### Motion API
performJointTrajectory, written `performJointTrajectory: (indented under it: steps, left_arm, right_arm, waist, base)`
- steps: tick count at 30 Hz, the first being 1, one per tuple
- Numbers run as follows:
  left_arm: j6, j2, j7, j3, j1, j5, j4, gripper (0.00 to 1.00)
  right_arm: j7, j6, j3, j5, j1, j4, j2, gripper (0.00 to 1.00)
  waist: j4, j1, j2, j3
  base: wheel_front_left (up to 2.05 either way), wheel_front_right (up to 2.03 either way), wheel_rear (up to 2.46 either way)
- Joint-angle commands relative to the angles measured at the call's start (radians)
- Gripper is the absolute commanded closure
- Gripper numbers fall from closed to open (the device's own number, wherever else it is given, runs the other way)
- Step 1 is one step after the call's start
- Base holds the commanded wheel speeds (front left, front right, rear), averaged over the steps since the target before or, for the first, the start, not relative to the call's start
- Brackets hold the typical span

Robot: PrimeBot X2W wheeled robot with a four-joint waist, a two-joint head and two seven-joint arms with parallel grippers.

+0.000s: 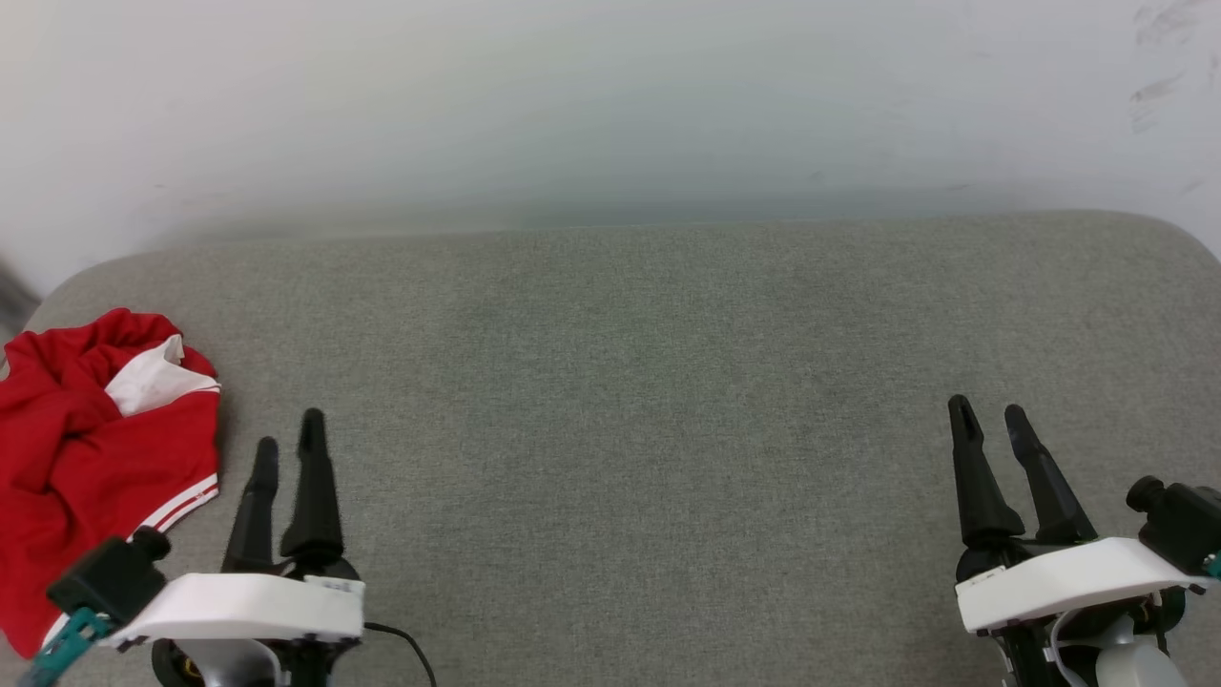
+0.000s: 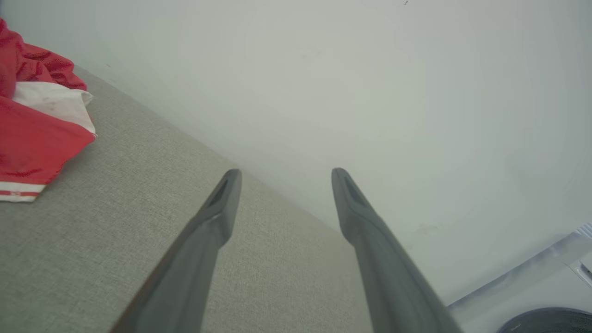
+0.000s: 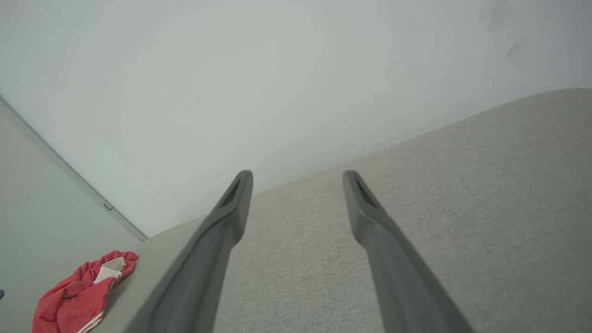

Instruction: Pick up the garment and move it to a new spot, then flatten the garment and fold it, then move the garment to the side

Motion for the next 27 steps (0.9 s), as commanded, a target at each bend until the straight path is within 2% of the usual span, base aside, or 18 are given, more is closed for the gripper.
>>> performJointTrajectory:
  steps: [1,8,12,23,27]
  left_arm:
    - [0.0,0.002,-0.011,-0.025,0.006,0.052,-0.023,0.0]
    - [0.021,0.007,-0.032,-0.104,0.012,0.233,-0.024,0.0]
    - [0.057,0.032,-0.043,-0.154,0.017,0.302,-0.021,0.0]
    - [0.161,0.093,-0.071,-0.275,0.019,0.416,0.007,0.0]
    - [0.175,0.108,-0.081,-0.313,0.02,0.44,0.025,0.0]
  right_arm:
    - [-0.012,0.0,0.008,-0.051,-0.001,-0.023,-0.001,0.0]
    - [-0.032,0.0,0.005,-0.191,0.006,-0.039,0.0,0.0]
    - [-0.043,0.0,0.008,-0.253,0.007,-0.031,0.0,0.0]
    - [-0.073,0.0,0.013,-0.392,0.013,-0.015,0.0,0.0]
    - [-0.082,0.0,0.019,-0.434,0.013,-0.017,0.0,0.0]
  waist:
    - [-0.001,0.0,0.0,0.001]
    - [-0.005,0.0,0.0,0.004]
    - [-0.006,0.0,0.0,0.006]
    - [-0.006,0.0,0.0,0.008]
    - [-0.006,0.0,0.0,0.011]
  base:
    - [0.0,0.0,0.0]
    - [0.0,0.0,0.0]
    - [0.0,0.0,0.0]
    - [0.0,0.0,0.0]
    - [0.0,0.0,0.0]
